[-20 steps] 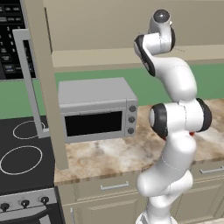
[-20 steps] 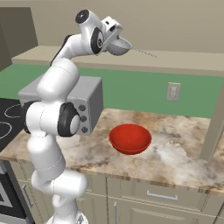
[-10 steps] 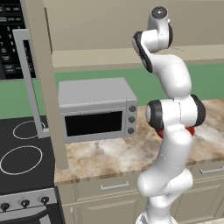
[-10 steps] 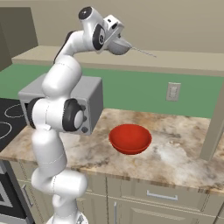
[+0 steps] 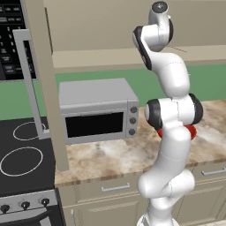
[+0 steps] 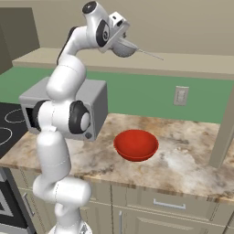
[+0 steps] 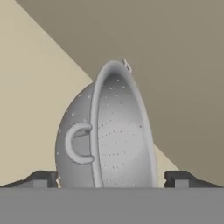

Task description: Open the cabinet and setup a tea strainer by placing it in the bowl upright.

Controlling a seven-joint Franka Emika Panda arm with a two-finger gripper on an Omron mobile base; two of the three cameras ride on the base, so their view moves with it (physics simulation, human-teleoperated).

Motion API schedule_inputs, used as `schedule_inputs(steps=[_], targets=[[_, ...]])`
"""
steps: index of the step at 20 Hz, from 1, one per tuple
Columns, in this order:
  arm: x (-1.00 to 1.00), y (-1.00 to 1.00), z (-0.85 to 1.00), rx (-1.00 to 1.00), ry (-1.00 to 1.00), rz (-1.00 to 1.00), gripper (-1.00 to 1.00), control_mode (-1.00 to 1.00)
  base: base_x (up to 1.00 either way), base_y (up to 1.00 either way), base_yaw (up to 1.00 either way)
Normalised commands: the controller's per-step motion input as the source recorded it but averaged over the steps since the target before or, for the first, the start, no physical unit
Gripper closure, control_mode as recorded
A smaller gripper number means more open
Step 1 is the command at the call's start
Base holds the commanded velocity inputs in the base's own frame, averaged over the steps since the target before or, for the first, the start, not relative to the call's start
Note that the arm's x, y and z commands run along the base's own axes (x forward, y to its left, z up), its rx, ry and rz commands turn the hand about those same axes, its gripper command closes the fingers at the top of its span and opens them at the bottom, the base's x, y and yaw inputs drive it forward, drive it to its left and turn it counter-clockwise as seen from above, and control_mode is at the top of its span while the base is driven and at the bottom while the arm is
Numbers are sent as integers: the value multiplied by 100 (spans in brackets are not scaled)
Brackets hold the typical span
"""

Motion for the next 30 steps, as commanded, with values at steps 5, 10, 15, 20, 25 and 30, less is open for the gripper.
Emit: schedule_inputs(steps=[5,10,15,20,25,30], targets=[[0,1,-2,0,4,0,100,-100,0,0,0],[0,0,-1,0,1,0,100,-100,0,0,0],[0,8,0,0,0,0,100,-100,0,0,0],[0,6,0,-6,0,0,100,-100,0,0,0],[-20,12,-2,-21,-1,0,100,-100,0,0,0],[-25,13,0,-30,-5,0,100,-100,0,0,0]])
